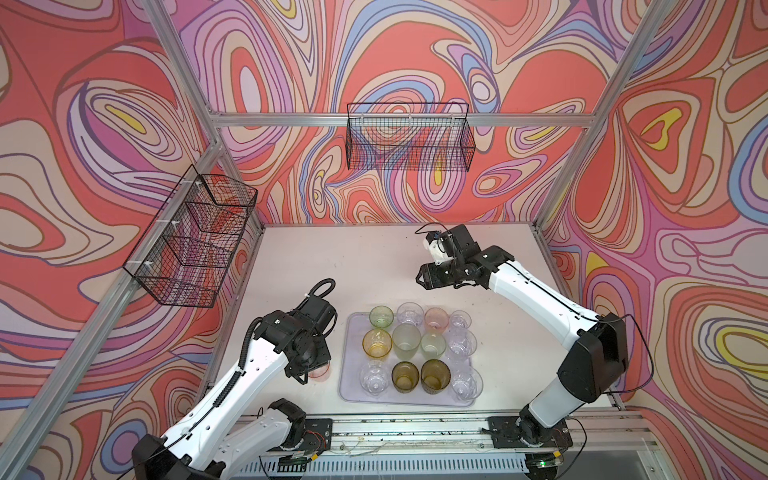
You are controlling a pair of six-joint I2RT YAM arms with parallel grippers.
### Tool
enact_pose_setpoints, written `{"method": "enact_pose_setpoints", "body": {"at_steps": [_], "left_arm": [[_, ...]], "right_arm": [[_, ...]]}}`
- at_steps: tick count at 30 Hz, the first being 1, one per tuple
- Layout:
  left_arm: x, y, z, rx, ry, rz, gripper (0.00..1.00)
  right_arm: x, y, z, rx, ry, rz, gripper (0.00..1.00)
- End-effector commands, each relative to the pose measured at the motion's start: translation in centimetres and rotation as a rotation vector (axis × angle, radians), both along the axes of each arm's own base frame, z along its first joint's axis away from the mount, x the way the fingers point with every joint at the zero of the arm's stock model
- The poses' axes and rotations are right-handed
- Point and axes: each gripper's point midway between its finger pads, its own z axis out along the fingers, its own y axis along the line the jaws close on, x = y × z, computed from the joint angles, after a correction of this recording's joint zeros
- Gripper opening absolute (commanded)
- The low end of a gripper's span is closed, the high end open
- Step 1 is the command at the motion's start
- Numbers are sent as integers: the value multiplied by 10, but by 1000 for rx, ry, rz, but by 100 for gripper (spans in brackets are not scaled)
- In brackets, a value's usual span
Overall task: Place the glasses into the tray
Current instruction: Pick up the glass from the bottom-left of the table.
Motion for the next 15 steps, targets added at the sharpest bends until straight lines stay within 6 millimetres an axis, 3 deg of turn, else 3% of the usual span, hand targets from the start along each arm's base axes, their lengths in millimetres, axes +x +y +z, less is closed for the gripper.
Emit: {"method": "enact_pose_setpoints", "body": {"at_steps": [1, 15], "left_arm": [[-12, 6, -8, -12, 49, 9, 41], [-18, 15, -30, -22, 100, 80, 43]], "right_arm": [[-10, -3, 17, 1, -1, 47, 61], [-24, -9, 33, -24, 6, 92, 62]]}}
